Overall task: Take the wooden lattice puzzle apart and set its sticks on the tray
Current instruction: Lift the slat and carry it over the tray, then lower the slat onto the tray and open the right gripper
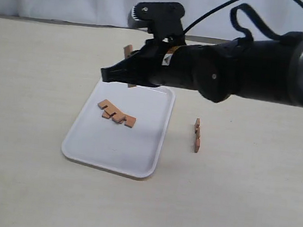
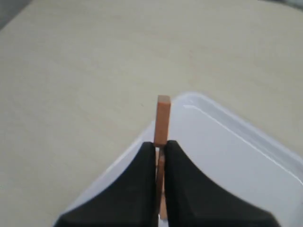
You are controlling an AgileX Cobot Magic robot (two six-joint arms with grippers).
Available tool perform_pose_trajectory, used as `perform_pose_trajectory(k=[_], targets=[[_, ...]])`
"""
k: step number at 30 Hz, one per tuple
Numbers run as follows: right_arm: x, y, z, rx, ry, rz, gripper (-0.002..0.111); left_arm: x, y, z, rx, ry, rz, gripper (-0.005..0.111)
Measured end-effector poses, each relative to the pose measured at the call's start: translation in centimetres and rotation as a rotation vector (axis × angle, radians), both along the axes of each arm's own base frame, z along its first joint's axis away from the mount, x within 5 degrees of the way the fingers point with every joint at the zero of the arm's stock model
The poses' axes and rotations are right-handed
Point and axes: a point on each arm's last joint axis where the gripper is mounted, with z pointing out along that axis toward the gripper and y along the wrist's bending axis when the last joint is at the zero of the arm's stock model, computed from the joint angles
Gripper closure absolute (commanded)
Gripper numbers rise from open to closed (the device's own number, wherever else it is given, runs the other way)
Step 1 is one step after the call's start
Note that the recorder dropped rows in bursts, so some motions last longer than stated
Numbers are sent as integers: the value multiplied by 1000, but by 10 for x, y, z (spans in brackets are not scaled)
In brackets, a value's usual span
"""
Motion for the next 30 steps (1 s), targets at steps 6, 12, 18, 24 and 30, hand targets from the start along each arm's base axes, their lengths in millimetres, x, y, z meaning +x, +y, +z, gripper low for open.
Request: perform_pose_trajectory(k=[6, 12, 18, 24, 30], targets=[[4, 24, -15, -15, -102, 68, 104, 0, 0, 0, 0, 0, 0, 107], [9, 27, -39, -36, -68, 72, 104, 0, 0, 0, 0, 0, 0, 107], [12, 28, -56, -46, -55, 71, 104, 0, 0, 0, 0, 0, 0, 107], [13, 29, -65, -53, -41, 71, 104, 0, 0, 0, 0, 0, 0, 107], [14, 29, -72, -72, -34, 81, 104, 0, 0, 0, 0, 0, 0, 107]])
